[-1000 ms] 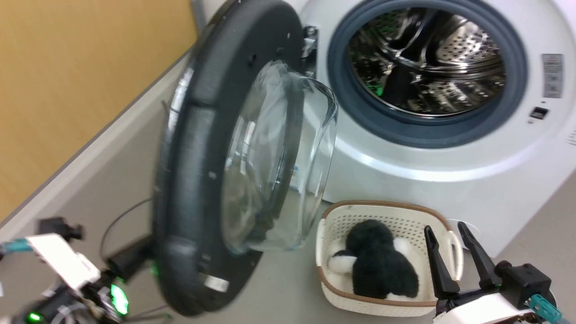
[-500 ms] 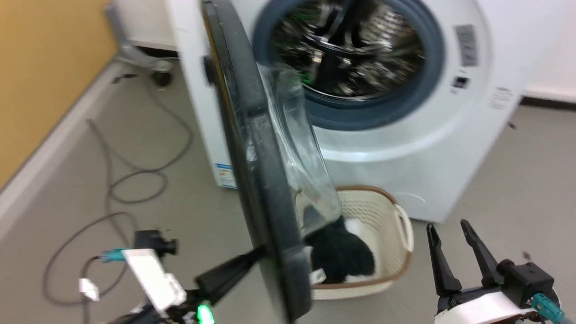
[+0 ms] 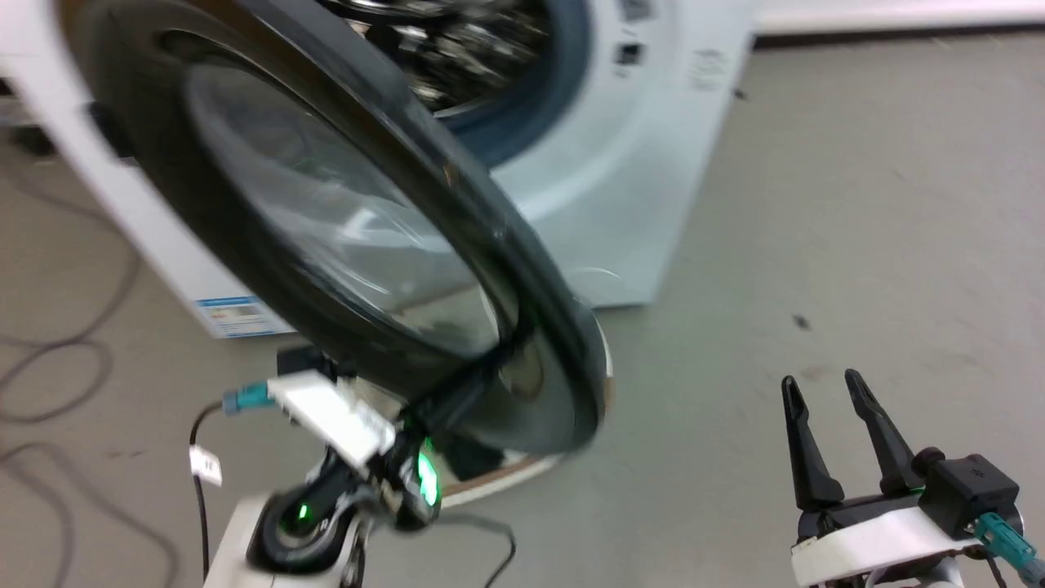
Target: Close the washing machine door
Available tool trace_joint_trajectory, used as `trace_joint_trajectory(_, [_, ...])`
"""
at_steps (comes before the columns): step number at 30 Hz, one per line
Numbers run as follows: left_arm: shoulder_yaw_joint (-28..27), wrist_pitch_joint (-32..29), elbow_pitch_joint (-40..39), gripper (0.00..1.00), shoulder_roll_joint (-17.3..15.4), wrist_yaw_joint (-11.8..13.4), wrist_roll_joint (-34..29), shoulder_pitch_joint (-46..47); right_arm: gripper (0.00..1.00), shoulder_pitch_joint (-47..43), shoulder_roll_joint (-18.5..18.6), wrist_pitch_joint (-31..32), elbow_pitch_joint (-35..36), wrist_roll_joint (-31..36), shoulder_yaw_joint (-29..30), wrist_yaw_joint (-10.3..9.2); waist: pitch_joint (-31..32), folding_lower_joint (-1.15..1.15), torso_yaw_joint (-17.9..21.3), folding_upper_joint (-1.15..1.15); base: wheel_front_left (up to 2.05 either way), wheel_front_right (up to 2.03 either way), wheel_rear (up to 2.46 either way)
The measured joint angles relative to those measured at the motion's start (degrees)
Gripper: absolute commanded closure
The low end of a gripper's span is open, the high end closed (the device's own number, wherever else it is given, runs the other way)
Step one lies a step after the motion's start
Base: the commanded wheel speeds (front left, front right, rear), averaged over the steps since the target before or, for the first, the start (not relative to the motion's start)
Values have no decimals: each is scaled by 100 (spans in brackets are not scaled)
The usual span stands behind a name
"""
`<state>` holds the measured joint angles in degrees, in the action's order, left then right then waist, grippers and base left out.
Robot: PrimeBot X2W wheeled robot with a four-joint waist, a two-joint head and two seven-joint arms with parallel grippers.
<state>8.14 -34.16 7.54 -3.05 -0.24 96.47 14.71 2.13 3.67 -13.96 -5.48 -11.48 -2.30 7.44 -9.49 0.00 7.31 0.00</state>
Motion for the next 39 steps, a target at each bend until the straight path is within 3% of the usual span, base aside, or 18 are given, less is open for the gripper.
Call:
trace_joint_trajectory(7, [171, 750, 509, 100, 25, -181, 63, 807, 0, 69, -32, -47, -60, -24, -41, 0, -320, 0, 710, 0, 0, 0, 0])
trace_joint_trajectory(13, [198, 1619, 1055, 100, 25, -305, 121, 1608, 0, 104, -45, -63, -101, -82, -98, 0, -522, 0, 1067, 0, 0, 0, 0])
trace_joint_trajectory(21, [485, 1914, 1701, 100, 30, -552, 99, 2060, 0, 106, -52, -77, -107, -107, -140, 0, -448, 0, 943, 0, 0, 0, 0])
trace_joint_trajectory(26, [855, 1851, 1702, 100, -73, -654, -312, 1841, 0, 101, -56, -77, -88, -81, -122, 0, -278, 0, 697, 0, 0, 0, 0])
trace_joint_trajectory(29, [1155, 1891, 1426, 100, -288, -686, -768, 1368, 0, 86, -58, -77, -82, -56, -120, 0, -116, 0, 535, 0, 0, 0, 0])
trace_joint_trajectory(34, [1551, 2502, 566, 100, -877, -699, -1739, 442, 0, -27, -60, -78, -81, 19, -108, 0, 182, 0, 214, 0, 0, 0, 0])
trace_joint_trajectory(36, [1808, 2939, 300, 100, -1315, -699, -2494, 203, 0, -90, -57, -78, -86, 19, -108, 0, 285, 0, 58, 0, 0, 0, 0])
trace_joint_trajectory(39, [1906, 4057, 240, 100, -1986, -699, -3928, 79, 0, -129, -44, -77, -88, 1, -199, 0, 431, 0, -178, 0, 0, 0, 0])
